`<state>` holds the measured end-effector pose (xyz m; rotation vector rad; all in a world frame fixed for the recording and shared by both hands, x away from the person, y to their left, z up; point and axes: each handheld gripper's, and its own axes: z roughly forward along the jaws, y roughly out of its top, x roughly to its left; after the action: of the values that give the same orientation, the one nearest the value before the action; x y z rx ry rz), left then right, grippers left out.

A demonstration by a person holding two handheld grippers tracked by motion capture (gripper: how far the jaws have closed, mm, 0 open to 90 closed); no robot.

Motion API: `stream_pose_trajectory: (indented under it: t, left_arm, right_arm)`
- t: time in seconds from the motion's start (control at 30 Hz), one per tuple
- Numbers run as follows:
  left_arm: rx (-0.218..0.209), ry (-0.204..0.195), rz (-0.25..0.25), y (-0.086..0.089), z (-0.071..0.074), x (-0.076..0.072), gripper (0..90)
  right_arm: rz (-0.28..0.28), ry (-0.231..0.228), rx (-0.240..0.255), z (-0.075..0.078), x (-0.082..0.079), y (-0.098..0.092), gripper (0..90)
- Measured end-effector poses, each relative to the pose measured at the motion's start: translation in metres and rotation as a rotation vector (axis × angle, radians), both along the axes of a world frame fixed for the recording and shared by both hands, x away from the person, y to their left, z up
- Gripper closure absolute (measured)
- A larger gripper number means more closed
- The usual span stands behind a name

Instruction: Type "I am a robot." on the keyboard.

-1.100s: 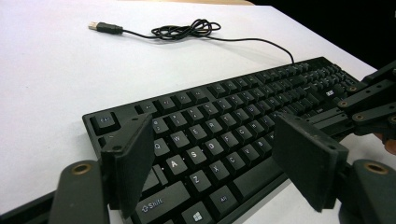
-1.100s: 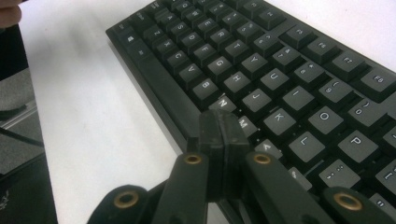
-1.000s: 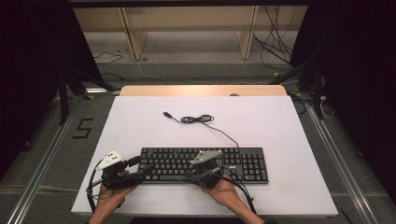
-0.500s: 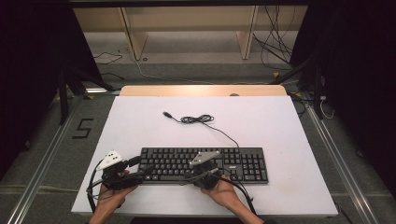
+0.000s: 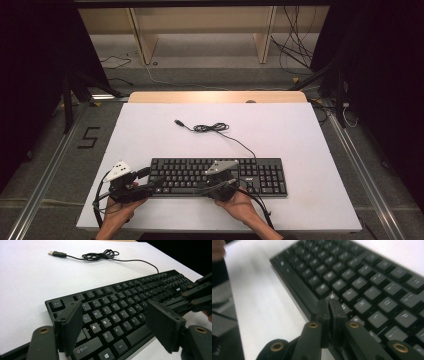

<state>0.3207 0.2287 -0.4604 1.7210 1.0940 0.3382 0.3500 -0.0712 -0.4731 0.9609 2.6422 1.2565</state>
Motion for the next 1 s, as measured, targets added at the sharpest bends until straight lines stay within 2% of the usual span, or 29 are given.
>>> stream_pose_trajectory:
  t: [0.17, 0.27, 0.3, 0.37, 0.47, 0.57, 0.8, 0.87, 1.0]
  left_arm:
    - [0.013, 0.015, 0.011, 0.0, -0.002, 0.002, 31.6]
    - [0.016, 0.023, 0.016, -0.001, -0.003, 0.004, 35.7]
    - [0.02, 0.028, 0.016, -0.001, -0.003, 0.004, 40.3]
    - [0.023, 0.045, 0.018, -0.001, -0.005, 0.007, 44.2]
    - [0.025, 0.064, 0.02, -0.003, -0.007, 0.011, 53.7]
    - [0.051, 0.082, 0.022, -0.005, -0.01, 0.013, 62.0]
    - [0.079, 0.103, 0.022, -0.009, -0.013, 0.018, 80.5]
    - [0.101, 0.11, 0.017, -0.01, -0.014, 0.02, 84.0]
    - [0.111, 0.116, 0.019, -0.011, -0.017, 0.021, 87.9]
  right_arm:
    - [-0.014, -0.009, 0.04, 0.007, 0.001, -0.006, 83.5]
    - [-0.015, -0.005, 0.061, 0.011, 0.001, -0.008, 77.7]
    - [-0.016, -0.012, 0.066, 0.012, 0.001, -0.009, 70.5]
    - [-0.015, -0.006, 0.076, 0.013, 0.001, -0.011, 66.3]
    - [-0.026, -0.002, 0.077, 0.015, 0.001, -0.012, 55.4]
    - [-0.037, -0.011, 0.085, 0.017, 0.001, -0.016, 51.1]
    - [-0.06, -0.024, 0.101, 0.022, 0.0, -0.024, 42.4]
    - [-0.067, -0.032, 0.103, 0.022, -0.001, -0.025, 41.1]
    - [-0.068, -0.034, 0.103, 0.022, -0.001, -0.025, 39.6]
